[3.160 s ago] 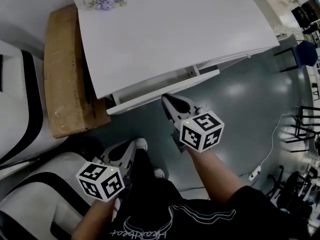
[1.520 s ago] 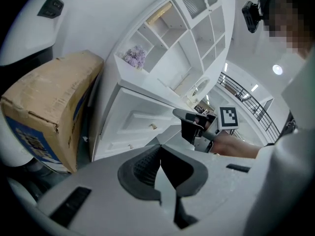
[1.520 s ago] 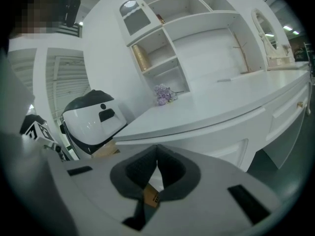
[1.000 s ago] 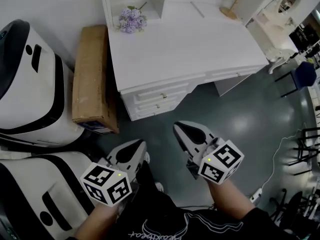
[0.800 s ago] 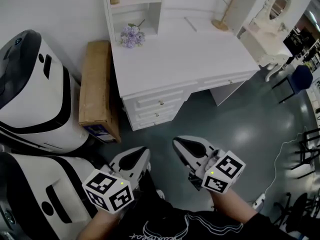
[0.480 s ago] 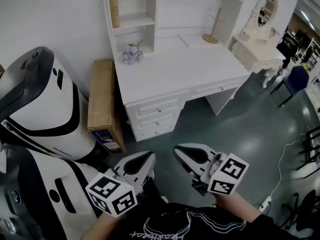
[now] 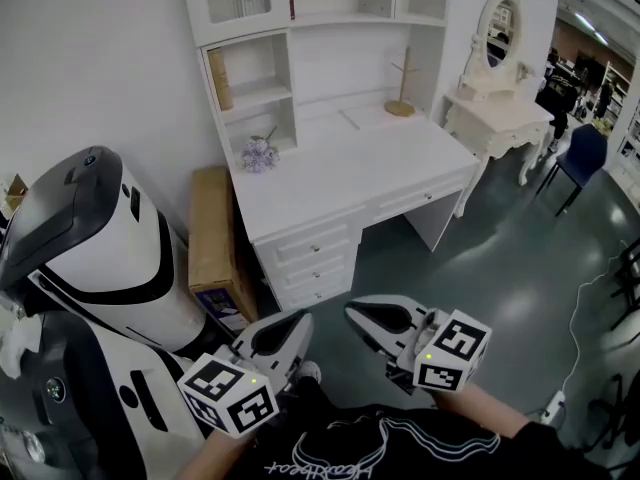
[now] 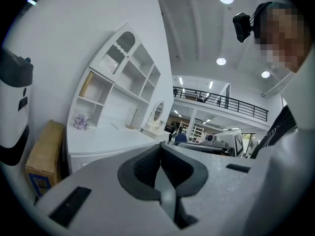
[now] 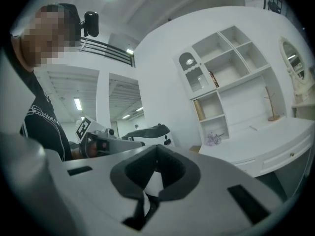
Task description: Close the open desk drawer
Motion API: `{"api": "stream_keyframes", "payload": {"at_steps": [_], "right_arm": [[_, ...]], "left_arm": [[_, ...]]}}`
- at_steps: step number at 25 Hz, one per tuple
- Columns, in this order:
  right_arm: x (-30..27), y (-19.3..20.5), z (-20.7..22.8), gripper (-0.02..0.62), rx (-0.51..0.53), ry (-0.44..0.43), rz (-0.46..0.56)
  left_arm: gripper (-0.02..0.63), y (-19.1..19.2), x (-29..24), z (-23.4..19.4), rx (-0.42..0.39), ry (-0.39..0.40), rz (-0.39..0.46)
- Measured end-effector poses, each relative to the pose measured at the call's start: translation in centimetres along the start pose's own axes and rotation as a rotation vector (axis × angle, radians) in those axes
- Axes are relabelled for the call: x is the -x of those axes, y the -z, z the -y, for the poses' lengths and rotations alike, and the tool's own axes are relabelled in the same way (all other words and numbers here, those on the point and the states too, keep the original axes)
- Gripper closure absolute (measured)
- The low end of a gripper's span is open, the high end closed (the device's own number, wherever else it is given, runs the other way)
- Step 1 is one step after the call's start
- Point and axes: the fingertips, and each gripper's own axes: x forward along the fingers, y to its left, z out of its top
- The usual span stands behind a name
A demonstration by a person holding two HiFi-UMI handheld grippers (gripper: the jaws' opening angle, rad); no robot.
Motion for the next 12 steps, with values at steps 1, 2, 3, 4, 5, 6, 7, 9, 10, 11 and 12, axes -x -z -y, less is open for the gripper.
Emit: {"api": "stream_keyframes", "payload": {"at_steps": [1, 2, 3, 4, 5, 6, 7, 9, 10, 11, 12], "right_arm": [[0.3, -0.1, 0.1, 0.589, 0.005, 0.009, 0.006], [0.5, -0.1, 0.2, 0.589, 0.005, 0.015, 0.012], [0.7, -0.1, 0.3, 0.589, 0.003, 0.021, 0.016], [1.0, -0.2, 0.4, 0.589, 0.002, 0.025, 0.018], [1.2, -0.2, 0.4, 0.589, 0.003, 0.027, 0.02], [1.4, -0.4, 0.4, 0.589, 0.004, 0.026, 0.022], [1.5, -0.5, 0.3, 0.589, 0.006, 0.024, 0.025], [1.7, -0.9, 0.2, 0.589, 0.012, 0.02, 0.032], [1.7, -1.1, 0.2, 0.589, 0.014, 0.019, 0.034], [1.8, -1.3, 0.1, 0.589, 0.015, 0.018, 0.036], [1.8, -1.4, 0.1, 0.589, 0.015, 0.016, 0.037]], "left_arm": [[0.601, -0.2, 0.0, 0.1, -0.006, 0.002, 0.005], [0.601, -0.3, -0.2, 0.2, -0.013, 0.005, 0.009], [0.601, -0.2, -0.4, 0.4, -0.018, 0.008, 0.01], [0.601, -0.1, -0.5, 0.5, -0.02, 0.01, 0.01], [0.601, 0.0, -0.7, 0.8, -0.02, 0.011, 0.009], [0.601, 0.1, -0.7, 1.0, -0.022, 0.013, 0.008], [0.601, 0.1, -0.8, 1.2, -0.024, 0.015, 0.008], [0.601, 0.1, -0.8, 1.5, -0.023, 0.02, 0.008], [0.601, 0.0, -0.8, 1.6, -0.022, 0.02, 0.008], [0.601, 0.0, -0.8, 1.6, -0.023, 0.019, 0.008], [0.601, -0.1, -0.9, 1.6, -0.025, 0.019, 0.007]]}}
